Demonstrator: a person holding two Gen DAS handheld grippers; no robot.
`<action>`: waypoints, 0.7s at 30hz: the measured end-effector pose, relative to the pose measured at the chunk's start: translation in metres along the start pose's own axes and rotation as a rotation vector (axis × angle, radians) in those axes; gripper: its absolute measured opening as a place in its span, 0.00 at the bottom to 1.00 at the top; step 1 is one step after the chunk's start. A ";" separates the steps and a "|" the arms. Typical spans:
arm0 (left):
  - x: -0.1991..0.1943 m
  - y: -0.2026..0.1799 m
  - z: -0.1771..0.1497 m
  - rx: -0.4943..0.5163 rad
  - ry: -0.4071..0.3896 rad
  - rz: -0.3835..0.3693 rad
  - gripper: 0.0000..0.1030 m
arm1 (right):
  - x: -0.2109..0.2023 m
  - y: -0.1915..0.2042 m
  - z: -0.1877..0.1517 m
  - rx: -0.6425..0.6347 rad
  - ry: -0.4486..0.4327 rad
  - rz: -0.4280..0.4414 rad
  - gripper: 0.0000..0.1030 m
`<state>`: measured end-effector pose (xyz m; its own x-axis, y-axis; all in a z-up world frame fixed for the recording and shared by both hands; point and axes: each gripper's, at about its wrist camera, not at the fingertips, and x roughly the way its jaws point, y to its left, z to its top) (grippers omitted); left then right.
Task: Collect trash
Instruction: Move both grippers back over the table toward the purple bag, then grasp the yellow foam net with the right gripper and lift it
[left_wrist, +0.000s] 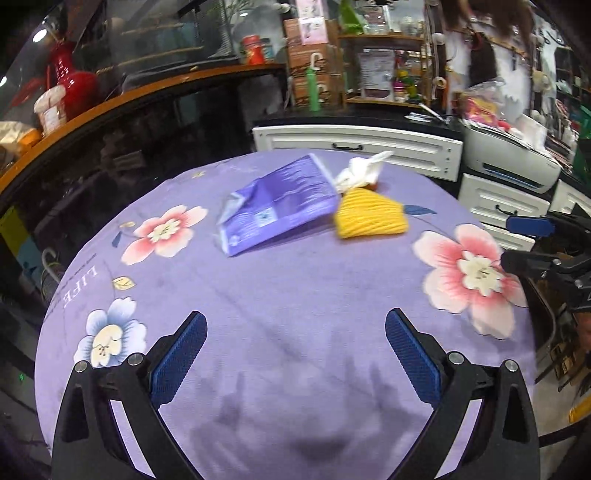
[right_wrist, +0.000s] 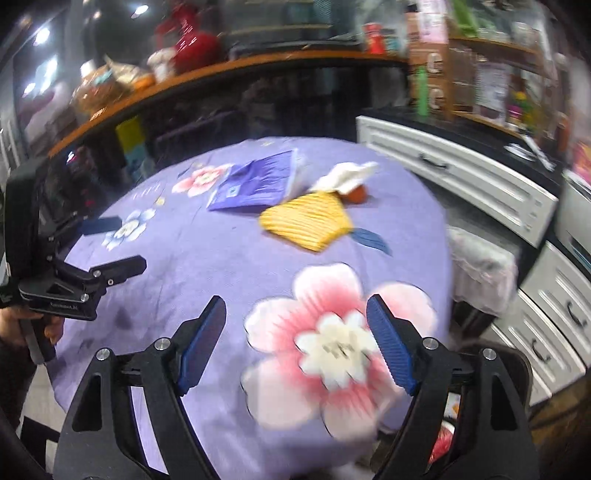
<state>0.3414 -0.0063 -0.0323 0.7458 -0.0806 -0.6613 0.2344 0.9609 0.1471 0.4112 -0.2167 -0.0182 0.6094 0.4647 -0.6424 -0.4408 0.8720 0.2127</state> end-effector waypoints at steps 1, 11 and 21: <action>0.002 0.004 0.001 -0.001 0.003 0.002 0.93 | 0.007 0.002 0.005 -0.009 0.015 0.006 0.76; 0.034 0.033 0.016 -0.011 0.045 0.004 0.93 | 0.086 0.018 0.053 -0.160 0.137 -0.038 0.76; 0.066 0.038 0.035 -0.005 0.070 0.008 0.93 | 0.141 0.017 0.068 -0.219 0.210 -0.129 0.39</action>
<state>0.4210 0.0154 -0.0445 0.7022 -0.0547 -0.7099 0.2252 0.9629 0.1486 0.5345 -0.1262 -0.0548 0.5302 0.2911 -0.7963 -0.5141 0.8573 -0.0289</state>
